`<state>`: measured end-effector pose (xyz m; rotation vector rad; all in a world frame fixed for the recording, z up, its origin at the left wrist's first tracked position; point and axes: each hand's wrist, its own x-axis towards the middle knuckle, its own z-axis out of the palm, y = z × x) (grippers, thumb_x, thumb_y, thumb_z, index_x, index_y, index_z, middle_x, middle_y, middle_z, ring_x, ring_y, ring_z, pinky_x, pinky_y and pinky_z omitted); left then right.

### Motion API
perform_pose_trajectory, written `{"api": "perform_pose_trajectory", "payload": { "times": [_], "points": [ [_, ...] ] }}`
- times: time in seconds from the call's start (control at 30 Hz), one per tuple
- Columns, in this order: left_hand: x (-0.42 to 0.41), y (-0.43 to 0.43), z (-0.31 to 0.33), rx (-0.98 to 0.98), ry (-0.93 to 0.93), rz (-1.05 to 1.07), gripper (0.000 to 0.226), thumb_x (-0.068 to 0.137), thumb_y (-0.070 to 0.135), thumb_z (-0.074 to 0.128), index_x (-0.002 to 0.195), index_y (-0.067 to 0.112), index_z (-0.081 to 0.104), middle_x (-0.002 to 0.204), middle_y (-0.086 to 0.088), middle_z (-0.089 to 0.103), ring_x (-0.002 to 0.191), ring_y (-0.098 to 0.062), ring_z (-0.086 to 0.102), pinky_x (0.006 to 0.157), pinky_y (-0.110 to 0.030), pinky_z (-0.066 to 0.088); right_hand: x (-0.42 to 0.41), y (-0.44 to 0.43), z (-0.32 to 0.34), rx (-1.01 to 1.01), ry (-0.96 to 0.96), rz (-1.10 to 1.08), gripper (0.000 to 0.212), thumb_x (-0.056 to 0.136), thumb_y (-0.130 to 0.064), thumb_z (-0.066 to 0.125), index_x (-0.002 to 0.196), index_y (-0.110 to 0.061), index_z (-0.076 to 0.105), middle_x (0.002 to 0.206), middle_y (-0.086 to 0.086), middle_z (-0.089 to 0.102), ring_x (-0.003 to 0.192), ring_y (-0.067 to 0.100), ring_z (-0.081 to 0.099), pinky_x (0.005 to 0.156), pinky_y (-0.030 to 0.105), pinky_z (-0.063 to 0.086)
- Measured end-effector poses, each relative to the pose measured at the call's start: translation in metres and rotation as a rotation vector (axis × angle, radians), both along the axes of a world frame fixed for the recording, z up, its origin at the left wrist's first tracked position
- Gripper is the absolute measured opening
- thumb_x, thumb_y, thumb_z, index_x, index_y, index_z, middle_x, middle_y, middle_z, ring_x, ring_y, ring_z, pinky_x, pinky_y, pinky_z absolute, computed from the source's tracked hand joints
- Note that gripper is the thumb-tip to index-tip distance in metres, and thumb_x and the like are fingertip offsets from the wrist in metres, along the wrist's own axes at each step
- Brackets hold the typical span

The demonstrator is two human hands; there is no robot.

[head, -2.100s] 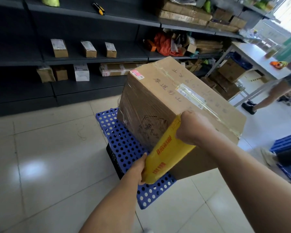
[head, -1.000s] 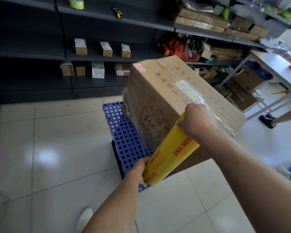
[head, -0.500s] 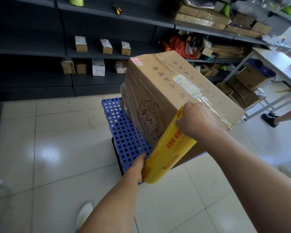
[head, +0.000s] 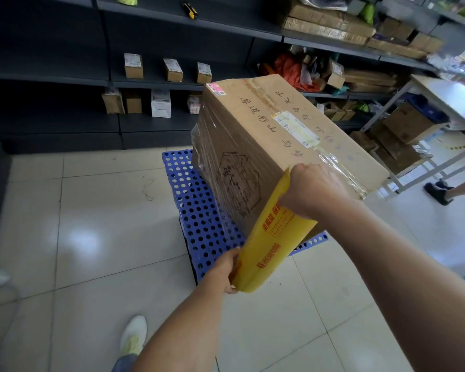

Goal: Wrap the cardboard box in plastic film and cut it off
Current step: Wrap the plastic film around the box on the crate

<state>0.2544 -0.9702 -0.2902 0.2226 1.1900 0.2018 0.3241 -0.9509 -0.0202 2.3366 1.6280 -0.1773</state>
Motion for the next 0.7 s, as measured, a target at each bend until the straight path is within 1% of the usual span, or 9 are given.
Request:
{"api": "perform_pose_trajectory", "payload": {
  "times": [0.1, 0.17, 0.27, 0.37, 0.4, 0.47, 0.57, 0.63, 0.7],
  "points": [
    [0.001, -0.002, 0.003, 0.025, 0.030, -0.004, 0.041, 0.088, 0.050, 0.058, 0.103, 0.012, 0.056, 0.096, -0.013, 0.061, 0.091, -0.029, 0.058, 0.094, -0.042, 0.046, 0.001, -0.003, -0.001, 0.016, -0.029, 0.013, 0.017, 0.089, -0.017, 0.059, 0.090, -0.013, 0.043, 0.072, 0.001, 0.041, 0.061, 0.017, 0.044, 0.044, 0.026, 0.035],
    [0.002, -0.005, 0.005, 0.061, 0.022, -0.008, 0.038, 0.093, 0.048, 0.049, 0.096, 0.012, 0.061, 0.087, -0.012, 0.062, 0.080, -0.025, 0.057, 0.084, -0.036, 0.048, 0.004, -0.007, -0.002, 0.023, -0.037, 0.006, 0.020, 0.090, -0.021, 0.060, 0.089, -0.012, 0.043, 0.071, 0.002, 0.040, 0.061, 0.018, 0.044, 0.044, 0.027, 0.034],
    [0.003, -0.007, 0.002, 0.083, 0.025, 0.034, 0.038, 0.096, 0.047, 0.044, 0.097, 0.015, 0.063, 0.111, -0.015, 0.062, 0.096, -0.027, 0.058, 0.097, -0.039, 0.044, 0.008, -0.014, -0.002, 0.023, -0.025, -0.011, 0.030, 0.092, -0.034, 0.059, 0.085, -0.010, 0.042, 0.068, 0.002, 0.038, 0.057, 0.017, 0.040, 0.047, 0.028, 0.034],
    [0.004, -0.012, 0.003, 0.056, 0.047, 0.043, 0.035, 0.092, 0.045, 0.048, 0.087, 0.012, 0.059, 0.105, -0.012, 0.060, 0.089, -0.027, 0.056, 0.104, -0.041, 0.038, 0.008, -0.018, -0.002, 0.038, -0.010, -0.023, 0.032, 0.093, -0.037, 0.057, 0.083, -0.011, 0.041, 0.067, 0.002, 0.036, 0.055, 0.016, 0.036, 0.045, 0.027, 0.029],
    [0.004, -0.016, 0.006, 0.053, 0.047, 0.028, 0.038, 0.090, 0.047, 0.051, 0.093, 0.010, 0.059, 0.106, -0.010, 0.059, 0.098, -0.028, 0.056, 0.106, -0.044, 0.033, 0.009, -0.019, -0.002, 0.040, -0.007, -0.029, 0.032, 0.093, -0.038, 0.056, 0.084, -0.011, 0.041, 0.067, 0.002, 0.036, 0.055, 0.016, 0.035, 0.044, 0.026, 0.027],
    [0.007, -0.020, 0.008, 0.066, 0.060, 0.029, 0.048, 0.083, 0.054, 0.057, 0.112, 0.015, 0.056, 0.125, -0.009, 0.054, 0.118, -0.032, 0.050, 0.110, -0.048, 0.029, 0.010, -0.020, -0.002, 0.039, 0.006, -0.045, 0.035, 0.093, -0.041, 0.056, 0.083, -0.011, 0.041, 0.067, 0.002, 0.037, 0.060, 0.017, 0.040, 0.044, 0.026, 0.026],
    [0.012, -0.026, 0.006, 0.052, 0.057, 0.000, 0.056, 0.083, 0.056, 0.055, 0.125, 0.019, 0.056, 0.141, -0.013, 0.046, 0.127, -0.033, 0.043, 0.111, -0.051, 0.027, 0.012, -0.024, 0.001, -0.002, 0.065, -0.053, 0.046, 0.088, -0.046, 0.060, 0.070, -0.009, 0.039, 0.068, 0.003, 0.040, 0.061, 0.018, 0.043, 0.045, 0.027, 0.030],
    [0.012, -0.030, 0.013, 0.046, 0.051, -0.003, 0.055, 0.087, 0.055, 0.053, 0.126, 0.017, 0.054, 0.144, -0.013, 0.043, 0.130, -0.033, 0.040, 0.113, -0.052, 0.024, 0.016, -0.028, -0.002, -0.056, 0.132, -0.015, 0.042, 0.085, -0.035, 0.068, 0.067, -0.010, 0.039, 0.068, 0.002, 0.044, 0.055, 0.014, 0.042, 0.044, 0.025, 0.033],
    [0.015, -0.033, 0.013, 0.037, 0.037, -0.001, 0.062, 0.087, 0.057, 0.052, 0.134, 0.017, 0.048, 0.147, -0.014, 0.039, 0.134, -0.034, 0.037, 0.113, -0.053, 0.021, 0.020, -0.034, -0.007, -0.075, 0.139, 0.028, 0.026, 0.084, -0.013, 0.065, 0.075, -0.006, 0.042, 0.069, 0.003, 0.046, 0.053, 0.014, 0.041, 0.042, 0.023, 0.034]
  ]
}}
